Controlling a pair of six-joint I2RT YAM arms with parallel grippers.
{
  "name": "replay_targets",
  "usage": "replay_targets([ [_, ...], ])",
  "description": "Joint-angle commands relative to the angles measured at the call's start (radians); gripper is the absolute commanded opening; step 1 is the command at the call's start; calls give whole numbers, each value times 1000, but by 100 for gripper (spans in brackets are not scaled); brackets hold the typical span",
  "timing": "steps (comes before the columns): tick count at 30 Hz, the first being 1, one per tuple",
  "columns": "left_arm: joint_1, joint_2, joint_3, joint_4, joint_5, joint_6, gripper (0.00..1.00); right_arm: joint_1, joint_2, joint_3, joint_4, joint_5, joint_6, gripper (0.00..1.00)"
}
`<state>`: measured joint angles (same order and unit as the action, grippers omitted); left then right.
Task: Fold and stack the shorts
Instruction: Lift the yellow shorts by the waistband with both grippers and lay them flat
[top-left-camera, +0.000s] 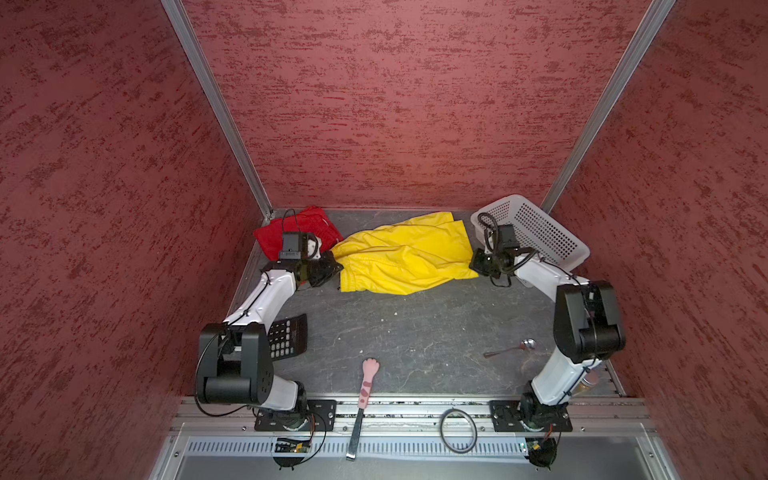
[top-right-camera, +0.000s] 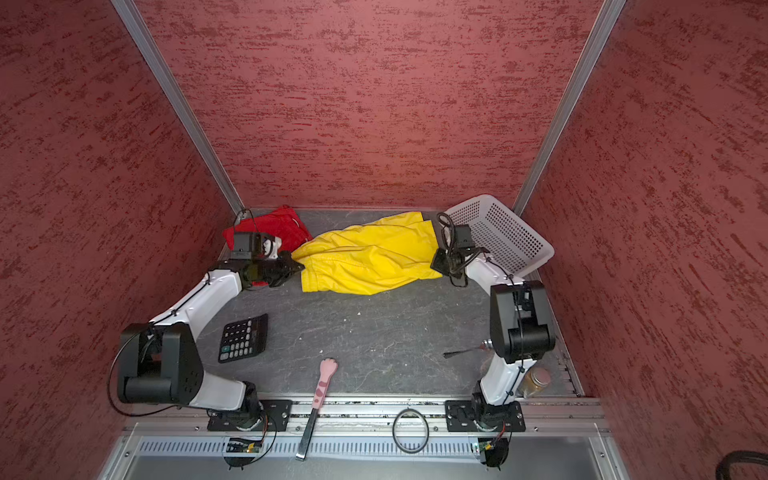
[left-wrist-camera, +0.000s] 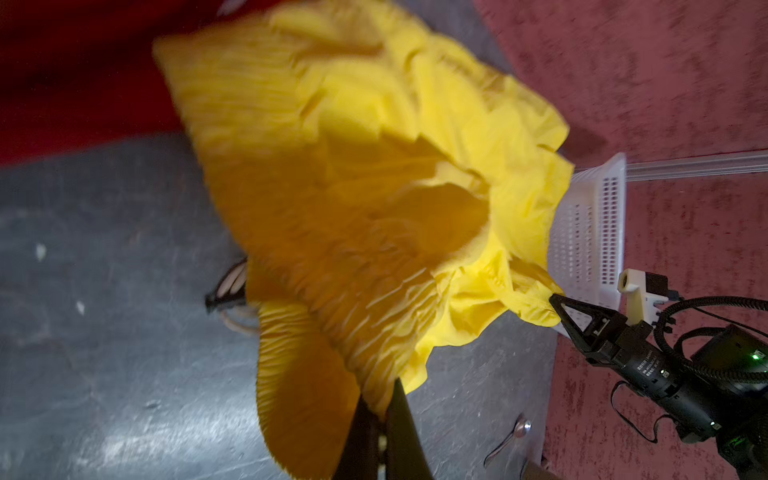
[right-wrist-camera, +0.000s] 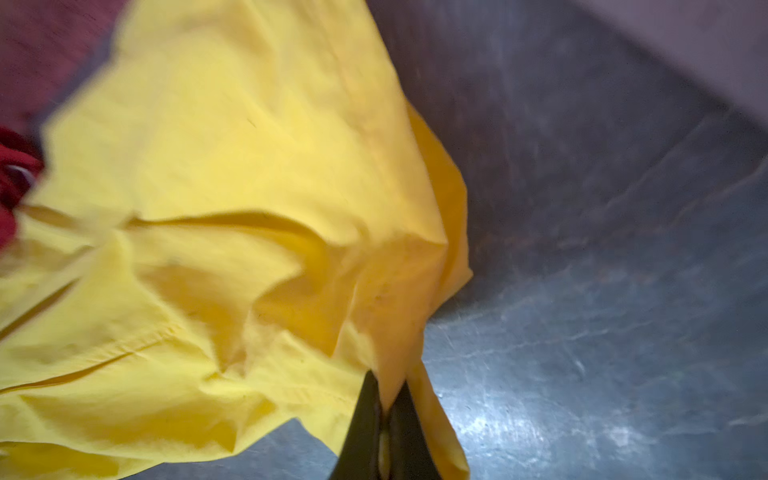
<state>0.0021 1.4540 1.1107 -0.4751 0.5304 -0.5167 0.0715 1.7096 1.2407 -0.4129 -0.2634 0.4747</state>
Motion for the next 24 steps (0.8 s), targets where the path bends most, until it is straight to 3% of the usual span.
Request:
replay_targets([
  [1,6,-65,208,-70,14,35,0,-76,-155,174,4,-11,38,0],
  [5,-7,-96,458,-139,3,27,0,-113,-218,404,-47,72,39,0],
  [9,-20,-161,607,-129,-5,-3,0,-135,-251,591,-61,169,60,0],
  [19,-31,-317,727,-65,50,-131,0,-141,-475,693,21,386,48,0],
  [24,-33,-330,768,-36,72,-180,0,-141,-421,871,-82,431,-7,0],
])
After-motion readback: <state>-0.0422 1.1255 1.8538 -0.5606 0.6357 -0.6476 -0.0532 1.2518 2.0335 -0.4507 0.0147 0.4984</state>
